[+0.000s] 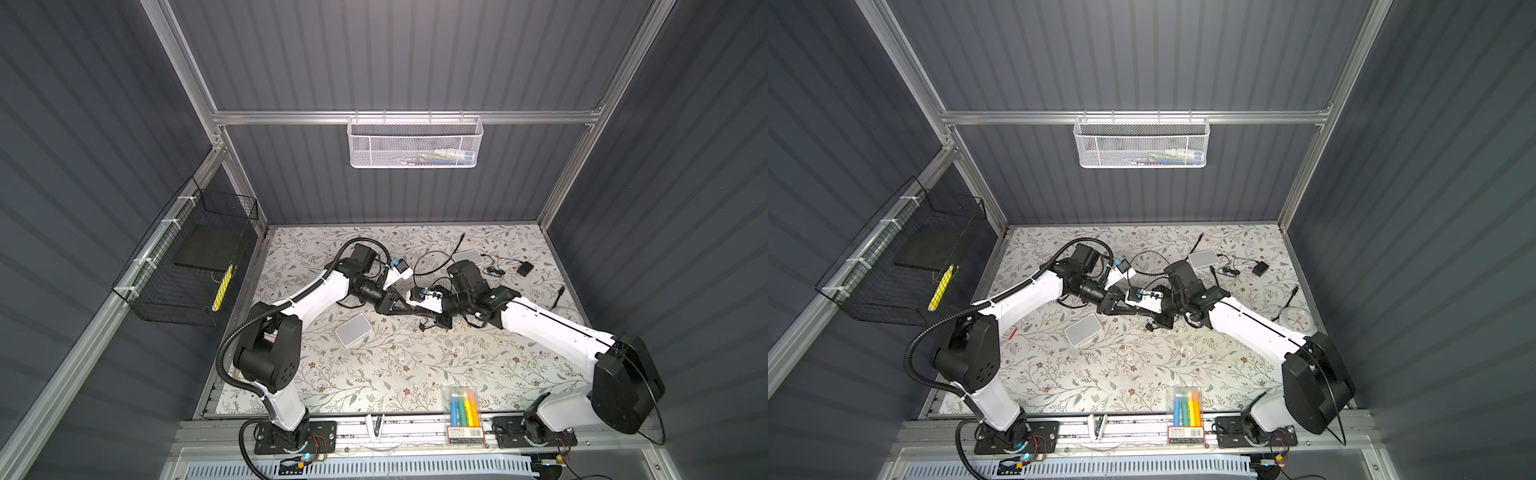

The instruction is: Insert the plug into the switch port

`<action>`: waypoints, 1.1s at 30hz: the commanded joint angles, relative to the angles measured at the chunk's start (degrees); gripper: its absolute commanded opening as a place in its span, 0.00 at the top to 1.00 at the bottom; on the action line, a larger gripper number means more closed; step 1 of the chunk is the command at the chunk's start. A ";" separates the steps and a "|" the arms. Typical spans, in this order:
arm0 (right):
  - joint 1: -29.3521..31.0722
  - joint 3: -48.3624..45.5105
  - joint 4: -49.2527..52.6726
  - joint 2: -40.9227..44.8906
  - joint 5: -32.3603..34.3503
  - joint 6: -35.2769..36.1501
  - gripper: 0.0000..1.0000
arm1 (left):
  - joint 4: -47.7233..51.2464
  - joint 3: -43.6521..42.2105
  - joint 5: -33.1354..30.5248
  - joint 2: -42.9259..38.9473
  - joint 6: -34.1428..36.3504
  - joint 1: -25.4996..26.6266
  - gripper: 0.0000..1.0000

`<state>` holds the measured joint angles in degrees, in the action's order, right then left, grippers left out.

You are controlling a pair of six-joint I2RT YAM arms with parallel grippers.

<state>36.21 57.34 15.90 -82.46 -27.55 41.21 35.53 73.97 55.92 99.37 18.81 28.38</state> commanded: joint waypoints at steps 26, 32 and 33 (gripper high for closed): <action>-4.50 -7.38 -9.78 3.11 8.94 -1.52 1.00 | 8.16 -14.16 -60.50 -13.72 16.53 -2.45 0.00; -5.04 -7.51 -9.96 2.81 6.67 -1.61 1.00 | 7.40 -14.65 -54.90 -10.02 18.81 -2.38 0.00; -5.16 -7.51 -9.94 2.68 6.48 -1.63 1.00 | 7.62 -14.64 -54.77 -9.38 19.21 -2.46 0.00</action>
<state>31.57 50.24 6.87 -79.94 -18.35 40.45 40.99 58.61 -1.43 88.84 34.61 26.04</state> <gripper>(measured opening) 0.082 0.998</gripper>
